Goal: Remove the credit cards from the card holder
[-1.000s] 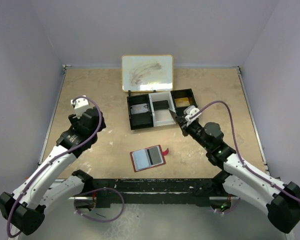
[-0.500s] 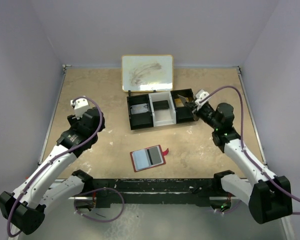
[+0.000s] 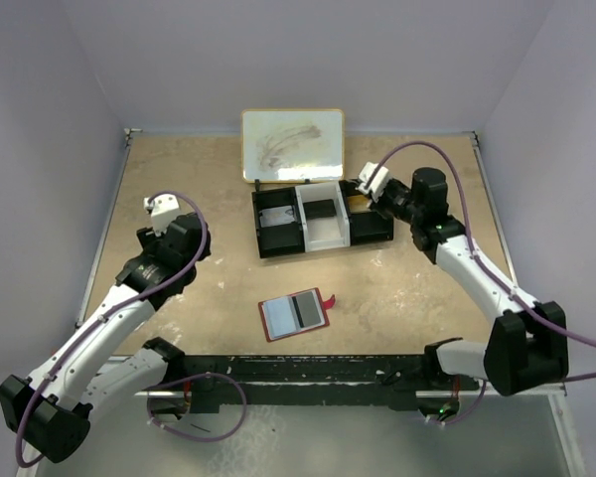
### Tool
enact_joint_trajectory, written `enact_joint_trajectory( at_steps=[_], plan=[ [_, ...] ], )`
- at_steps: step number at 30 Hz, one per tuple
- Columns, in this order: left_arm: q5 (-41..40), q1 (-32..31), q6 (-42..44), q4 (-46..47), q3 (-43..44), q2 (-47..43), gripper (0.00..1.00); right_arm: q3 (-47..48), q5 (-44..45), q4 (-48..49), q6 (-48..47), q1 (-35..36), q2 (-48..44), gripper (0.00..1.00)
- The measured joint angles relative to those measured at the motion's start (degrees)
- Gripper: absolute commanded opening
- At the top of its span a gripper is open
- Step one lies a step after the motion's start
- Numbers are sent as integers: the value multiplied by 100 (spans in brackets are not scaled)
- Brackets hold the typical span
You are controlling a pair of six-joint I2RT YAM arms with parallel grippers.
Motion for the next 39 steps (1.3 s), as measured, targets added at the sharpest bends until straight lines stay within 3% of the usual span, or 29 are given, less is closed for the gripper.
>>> enact_joint_trajectory(
  at_steps=[11,39],
  plan=[
    [-9,0,-2,-2,0,-7,72,560,37,-133,-927,957,1384,0],
    [-48,0,2,0,0,-9,72,1650,1217,-201,-1864,1397,3283,1]
  ],
)
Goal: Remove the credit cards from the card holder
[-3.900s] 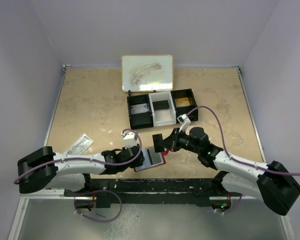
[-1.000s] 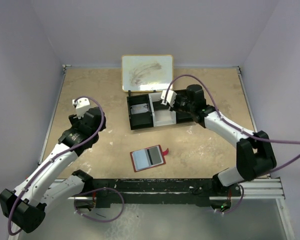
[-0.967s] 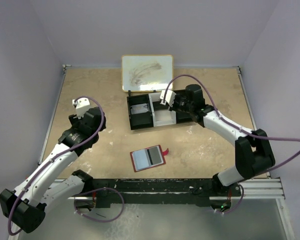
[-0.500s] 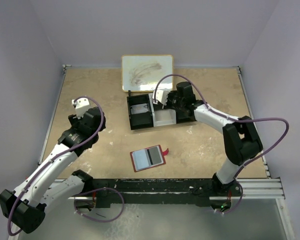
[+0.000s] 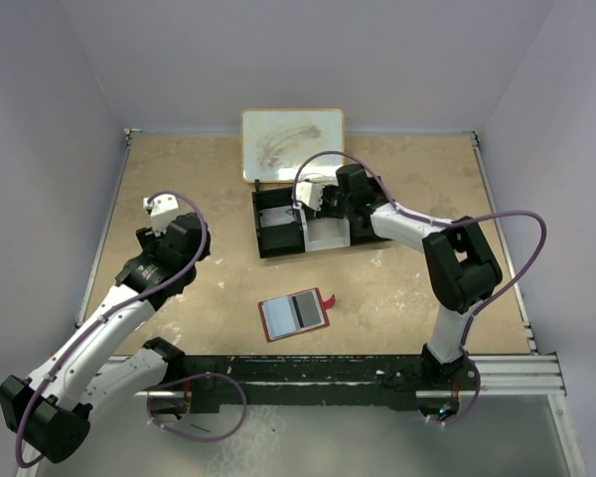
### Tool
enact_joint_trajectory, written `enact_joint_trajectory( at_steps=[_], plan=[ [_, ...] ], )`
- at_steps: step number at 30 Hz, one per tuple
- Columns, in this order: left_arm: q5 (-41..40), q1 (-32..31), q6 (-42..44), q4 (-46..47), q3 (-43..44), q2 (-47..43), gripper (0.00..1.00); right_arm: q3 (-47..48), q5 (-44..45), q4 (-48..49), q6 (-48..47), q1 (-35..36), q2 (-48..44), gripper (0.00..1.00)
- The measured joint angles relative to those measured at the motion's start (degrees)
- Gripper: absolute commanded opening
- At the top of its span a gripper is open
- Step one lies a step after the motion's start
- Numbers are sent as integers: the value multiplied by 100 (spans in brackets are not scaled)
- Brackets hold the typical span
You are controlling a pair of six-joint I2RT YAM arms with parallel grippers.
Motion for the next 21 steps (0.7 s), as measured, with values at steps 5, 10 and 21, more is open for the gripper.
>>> enact_joint_trajectory(
  at_steps=[5,10,21],
  plan=[
    [2,0,2,0,0,13,72,293,236,39,-70,74,317,1],
    [2,0,2,0,0,-11,72,426,313,33,-166,114,564,1],
    [4,0,39,2,0,-35,71,743,710,2,-367,275,1003,3]
  ],
)
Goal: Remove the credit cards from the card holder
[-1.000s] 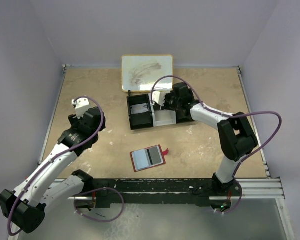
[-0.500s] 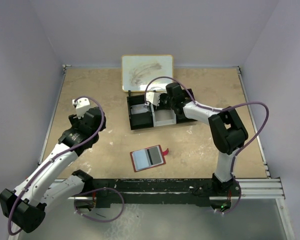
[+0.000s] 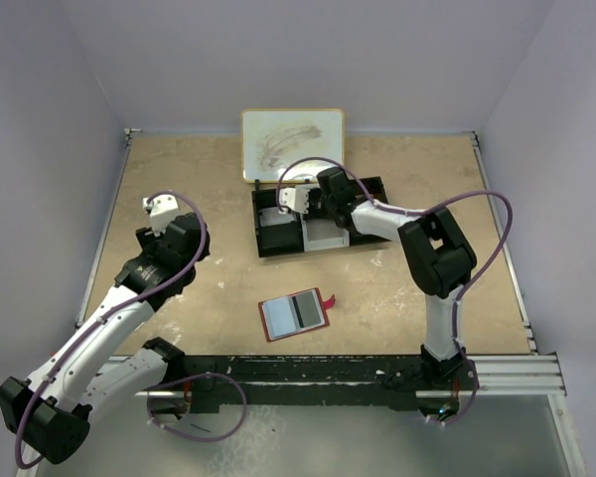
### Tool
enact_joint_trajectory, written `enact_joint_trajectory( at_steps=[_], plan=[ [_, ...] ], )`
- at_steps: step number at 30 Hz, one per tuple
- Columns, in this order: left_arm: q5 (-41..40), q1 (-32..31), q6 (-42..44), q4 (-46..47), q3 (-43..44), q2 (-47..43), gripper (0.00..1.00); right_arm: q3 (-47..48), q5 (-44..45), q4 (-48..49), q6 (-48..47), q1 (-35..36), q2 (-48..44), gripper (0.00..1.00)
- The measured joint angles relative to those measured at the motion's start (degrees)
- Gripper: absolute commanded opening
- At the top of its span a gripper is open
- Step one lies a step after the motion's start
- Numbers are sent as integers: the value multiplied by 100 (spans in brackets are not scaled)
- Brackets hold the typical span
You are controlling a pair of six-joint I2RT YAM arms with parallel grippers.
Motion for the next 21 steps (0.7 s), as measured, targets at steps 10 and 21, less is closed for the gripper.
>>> enact_joint_trajectory(
  at_steps=[10,21],
  plan=[
    [7,0,2,0,0,0,71,2,260,61,-37,13,72,6],
    [107,0,46,2,0,50,70,2,474,260,-9,13,221,18]
  ],
)
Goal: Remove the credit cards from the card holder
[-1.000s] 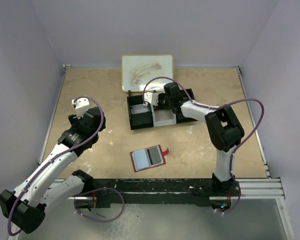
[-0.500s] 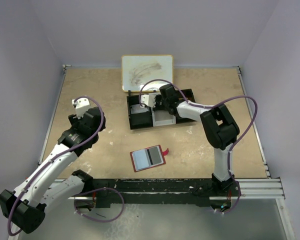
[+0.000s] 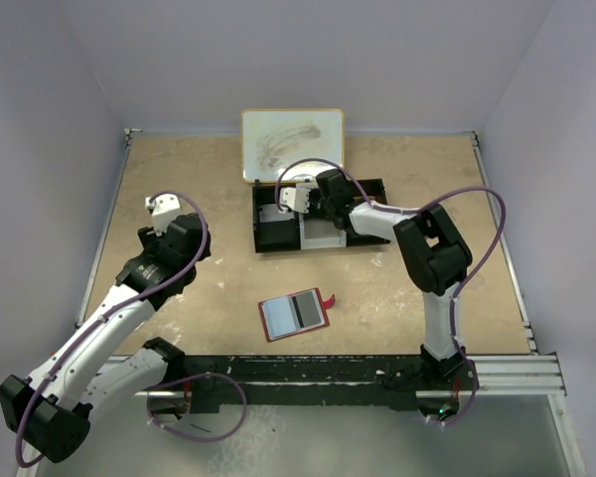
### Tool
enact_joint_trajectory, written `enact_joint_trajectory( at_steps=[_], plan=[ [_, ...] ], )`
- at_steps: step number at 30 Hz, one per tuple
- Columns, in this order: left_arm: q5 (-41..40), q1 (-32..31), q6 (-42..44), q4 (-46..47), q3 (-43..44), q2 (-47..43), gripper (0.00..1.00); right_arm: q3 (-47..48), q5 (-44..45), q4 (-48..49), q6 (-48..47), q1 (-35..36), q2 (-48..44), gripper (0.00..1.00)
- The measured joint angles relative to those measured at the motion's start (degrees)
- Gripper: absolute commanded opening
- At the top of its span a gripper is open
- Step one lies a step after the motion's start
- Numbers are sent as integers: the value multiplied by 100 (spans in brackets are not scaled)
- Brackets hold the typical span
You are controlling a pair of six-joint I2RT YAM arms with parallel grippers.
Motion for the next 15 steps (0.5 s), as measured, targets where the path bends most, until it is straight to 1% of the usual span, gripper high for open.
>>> enact_joint_trajectory(
  at_steps=[3,5,7,9,15],
  plan=[
    [11,0,2,0,0,2,70,0,26,-2,33,0,11,23],
    [22,0,2,0,0,7,70,0,37,2,63,0,11,30],
    [28,0,2,0,0,13,70,0,31,-4,142,0,11,35],
    [39,0,4,0,0,22,70,0,-39,-17,210,-2,9,44],
    [105,0,44,2,0,96,70,55,-251,-181,439,-2,-11,52]
  ],
)
